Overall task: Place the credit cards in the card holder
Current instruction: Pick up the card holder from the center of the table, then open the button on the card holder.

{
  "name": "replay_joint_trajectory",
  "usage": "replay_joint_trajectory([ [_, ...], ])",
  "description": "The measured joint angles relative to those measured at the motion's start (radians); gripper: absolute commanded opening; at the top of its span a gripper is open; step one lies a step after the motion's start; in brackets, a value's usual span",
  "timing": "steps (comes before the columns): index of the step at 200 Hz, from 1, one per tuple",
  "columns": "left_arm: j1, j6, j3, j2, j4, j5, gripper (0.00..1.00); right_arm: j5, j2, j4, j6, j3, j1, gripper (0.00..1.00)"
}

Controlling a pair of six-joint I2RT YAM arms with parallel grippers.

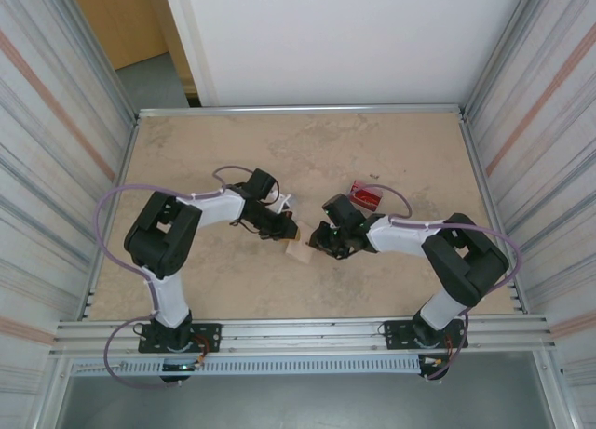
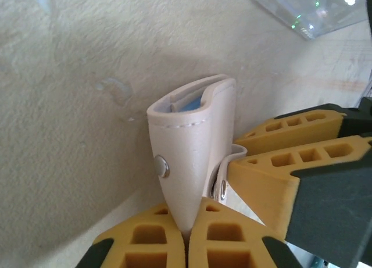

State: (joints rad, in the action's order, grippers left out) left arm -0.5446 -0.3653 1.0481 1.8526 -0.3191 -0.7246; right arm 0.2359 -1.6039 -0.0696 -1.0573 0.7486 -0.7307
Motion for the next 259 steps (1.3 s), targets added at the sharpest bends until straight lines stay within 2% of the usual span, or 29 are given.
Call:
replay_joint_trajectory([
  [53, 0.010, 0.002, 0.000, -0.150, -0.014, 0.038, 0.00, -0.045, 0.162, -0.178, 0.073, 0.122, 0.000, 0.25],
  [84, 0.066, 0.019, -0.004, -0.283, -0.013, 0.046, 0.00, -0.061, 0.201, -0.229, 0.102, 0.227, -0.005, 0.25],
  [129, 0.165, 0.060, -0.040, -0.371, 0.001, 0.084, 0.00, -0.056, 0.094, -0.290, 0.135, 0.399, -0.031, 0.23],
  [172, 0.164, 0.101, -0.041, -0.371, -0.013, 0.124, 0.00, -0.052, -0.002, -0.330, 0.153, 0.497, -0.034, 0.28],
  [259, 0.164, 0.103, -0.040, -0.371, -0.021, 0.124, 0.00, -0.055, -0.146, -0.396, 0.143, 0.624, -0.040, 0.29],
])
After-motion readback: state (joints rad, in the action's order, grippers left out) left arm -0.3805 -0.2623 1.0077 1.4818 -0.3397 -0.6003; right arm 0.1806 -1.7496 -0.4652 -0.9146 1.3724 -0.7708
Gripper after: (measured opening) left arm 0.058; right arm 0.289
